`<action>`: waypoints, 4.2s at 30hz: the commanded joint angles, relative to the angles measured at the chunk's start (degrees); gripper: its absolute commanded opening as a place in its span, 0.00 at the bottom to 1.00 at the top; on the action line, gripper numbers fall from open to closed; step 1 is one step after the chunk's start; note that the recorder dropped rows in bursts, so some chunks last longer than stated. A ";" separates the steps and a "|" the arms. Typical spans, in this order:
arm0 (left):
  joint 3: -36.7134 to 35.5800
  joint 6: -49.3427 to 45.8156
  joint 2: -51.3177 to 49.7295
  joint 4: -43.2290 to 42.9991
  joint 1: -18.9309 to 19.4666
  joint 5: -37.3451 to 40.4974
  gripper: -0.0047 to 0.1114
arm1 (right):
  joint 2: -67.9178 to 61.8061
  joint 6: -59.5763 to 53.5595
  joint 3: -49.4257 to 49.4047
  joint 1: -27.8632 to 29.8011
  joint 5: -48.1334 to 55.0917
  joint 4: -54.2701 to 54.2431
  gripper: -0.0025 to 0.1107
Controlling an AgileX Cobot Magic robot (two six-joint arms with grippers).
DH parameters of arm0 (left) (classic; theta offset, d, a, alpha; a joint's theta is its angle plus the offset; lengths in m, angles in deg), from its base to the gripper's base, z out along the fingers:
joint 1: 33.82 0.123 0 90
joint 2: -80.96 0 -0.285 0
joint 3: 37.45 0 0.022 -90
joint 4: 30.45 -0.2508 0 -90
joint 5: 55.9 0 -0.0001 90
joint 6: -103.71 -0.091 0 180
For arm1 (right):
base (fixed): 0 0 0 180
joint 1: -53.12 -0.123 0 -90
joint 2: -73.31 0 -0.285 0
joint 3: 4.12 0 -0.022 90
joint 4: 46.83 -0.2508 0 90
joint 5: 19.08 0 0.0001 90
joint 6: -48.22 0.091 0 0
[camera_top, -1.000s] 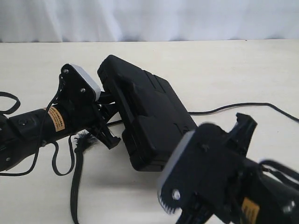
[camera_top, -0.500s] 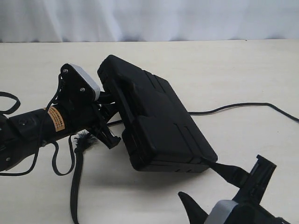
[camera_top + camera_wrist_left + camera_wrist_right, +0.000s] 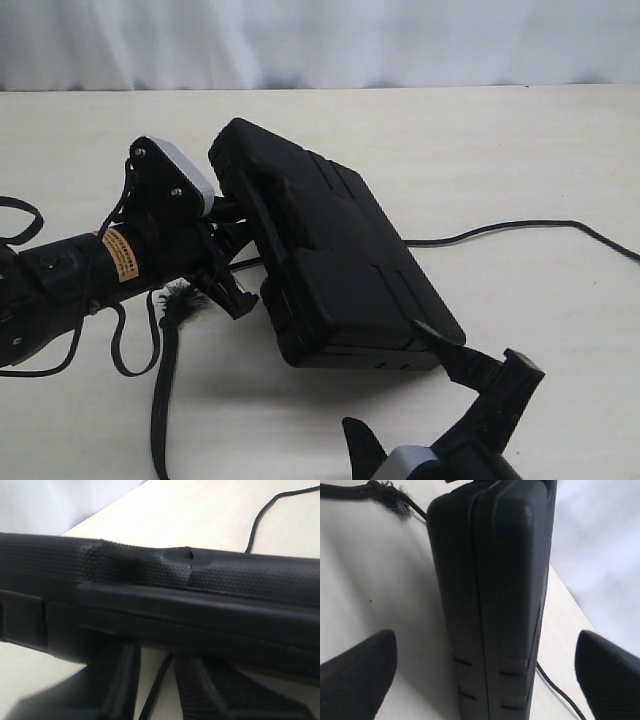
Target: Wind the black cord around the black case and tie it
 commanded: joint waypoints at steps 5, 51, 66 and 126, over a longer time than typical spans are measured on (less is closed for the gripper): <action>0.17 0.60 0.40 0.20 -0.42 -1.65 0.27 | -10.69 2.37 5.75 8.40 1.26 0.39 0.81; 17.46 -19.95 17.47 -14.81 -4.05 73.27 0.27 | 5.58 -3.42 13.87 35.15 -13.40 0.39 0.06; 7.91 -78.50 5.41 -14.09 -4.05 53.34 0.27 | 5.58 -3.42 13.87 35.15 -13.40 0.39 0.06; 11.65 -69.23 -5.59 -40.38 -2.04 48.81 0.43 | 5.58 -4.30 13.87 35.15 -15.99 0.39 0.06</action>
